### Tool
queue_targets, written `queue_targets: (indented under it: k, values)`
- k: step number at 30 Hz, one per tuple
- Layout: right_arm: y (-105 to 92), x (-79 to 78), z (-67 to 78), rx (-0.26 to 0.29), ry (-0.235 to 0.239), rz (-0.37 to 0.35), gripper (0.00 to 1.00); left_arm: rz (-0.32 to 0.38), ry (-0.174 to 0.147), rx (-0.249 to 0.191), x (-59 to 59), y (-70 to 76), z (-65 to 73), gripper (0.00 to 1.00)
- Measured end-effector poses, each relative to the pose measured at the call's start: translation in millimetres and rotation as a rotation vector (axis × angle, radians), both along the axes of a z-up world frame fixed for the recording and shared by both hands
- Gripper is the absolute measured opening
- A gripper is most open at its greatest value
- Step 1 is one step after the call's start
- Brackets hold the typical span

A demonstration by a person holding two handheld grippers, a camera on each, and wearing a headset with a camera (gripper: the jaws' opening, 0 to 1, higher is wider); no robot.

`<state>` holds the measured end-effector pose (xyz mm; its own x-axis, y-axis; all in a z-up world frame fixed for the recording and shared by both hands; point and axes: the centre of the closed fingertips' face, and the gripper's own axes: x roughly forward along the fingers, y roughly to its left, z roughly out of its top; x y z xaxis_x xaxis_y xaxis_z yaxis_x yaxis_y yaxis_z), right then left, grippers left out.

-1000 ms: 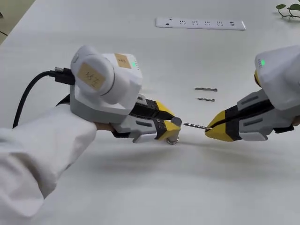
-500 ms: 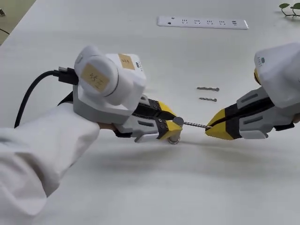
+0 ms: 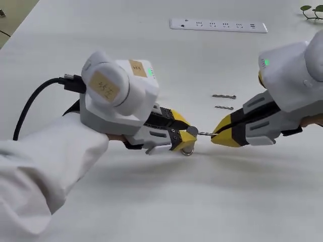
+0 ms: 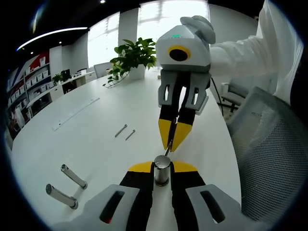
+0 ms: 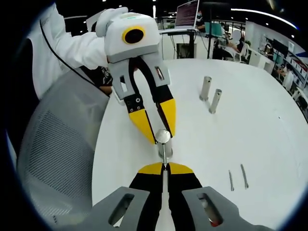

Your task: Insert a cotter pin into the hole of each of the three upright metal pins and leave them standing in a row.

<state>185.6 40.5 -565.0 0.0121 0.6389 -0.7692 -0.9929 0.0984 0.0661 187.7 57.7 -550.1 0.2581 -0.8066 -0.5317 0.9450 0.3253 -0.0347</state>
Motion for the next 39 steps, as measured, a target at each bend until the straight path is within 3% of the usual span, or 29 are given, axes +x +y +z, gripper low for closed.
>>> queue_targets:
  k: [8,16,19,39]
  values:
    - [14.9,1.3,-0.7,0.011,-0.001,0.034,0.00,0.003,0.008,-0.001,-0.4,-0.2,-0.3,0.10]
    - [16.4,0.6,-0.3,0.020,-0.009,0.056,0.00,0.000,0.005,0.006,-0.9,-0.7,-0.4,0.10]
    - [14.8,3.2,-0.7,0.014,-0.030,0.052,0.09,0.004,0.005,0.005,-1.1,-0.8,-0.3,0.10]
    - [8.2,1.8,5.9,0.047,-0.016,0.017,0.00,0.001,-0.010,0.015,-1.3,-0.3,-0.5,0.10]
